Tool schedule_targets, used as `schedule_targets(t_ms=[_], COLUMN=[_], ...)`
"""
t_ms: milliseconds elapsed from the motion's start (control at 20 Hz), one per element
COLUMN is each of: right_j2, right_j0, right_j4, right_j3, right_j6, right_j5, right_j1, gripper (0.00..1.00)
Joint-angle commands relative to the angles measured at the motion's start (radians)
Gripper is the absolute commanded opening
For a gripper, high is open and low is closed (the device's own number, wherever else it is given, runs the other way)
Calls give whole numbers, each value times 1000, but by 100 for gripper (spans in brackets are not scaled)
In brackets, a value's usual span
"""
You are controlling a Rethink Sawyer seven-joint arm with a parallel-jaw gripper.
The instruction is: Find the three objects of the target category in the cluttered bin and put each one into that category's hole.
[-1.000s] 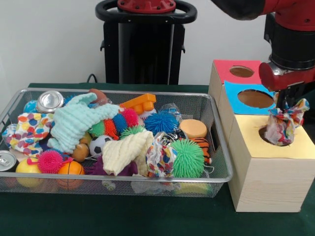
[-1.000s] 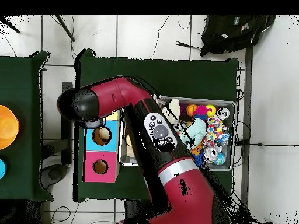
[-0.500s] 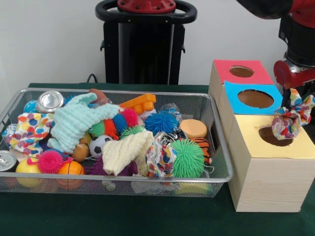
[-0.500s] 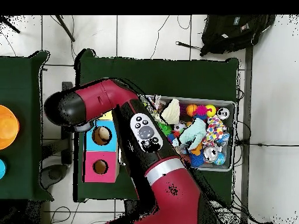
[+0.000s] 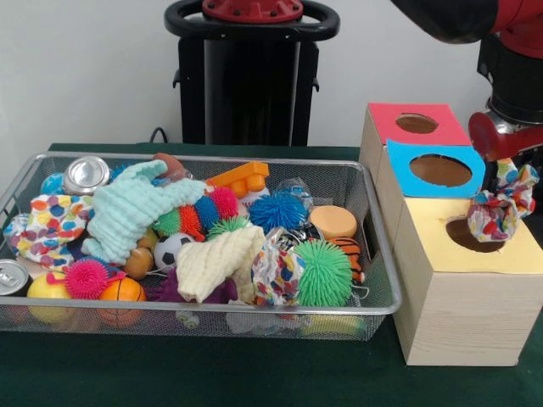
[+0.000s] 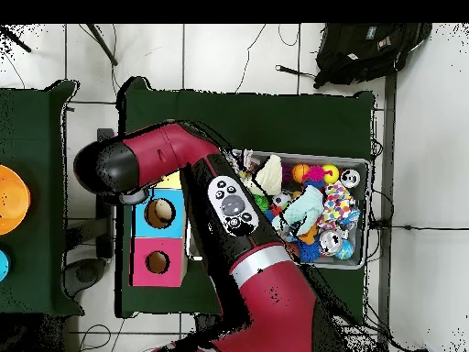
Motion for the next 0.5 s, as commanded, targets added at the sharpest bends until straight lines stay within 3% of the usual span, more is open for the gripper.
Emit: schedule_targets(t_ms=[50, 500], right_j2=[4, 7], right_j0=[-53, -67], right_j4=[-26, -32], right_j3=[-50, -83], right_j6=[-165, -182], right_j5=[27, 39], right_j1=[78, 92], gripper=[100, 100])
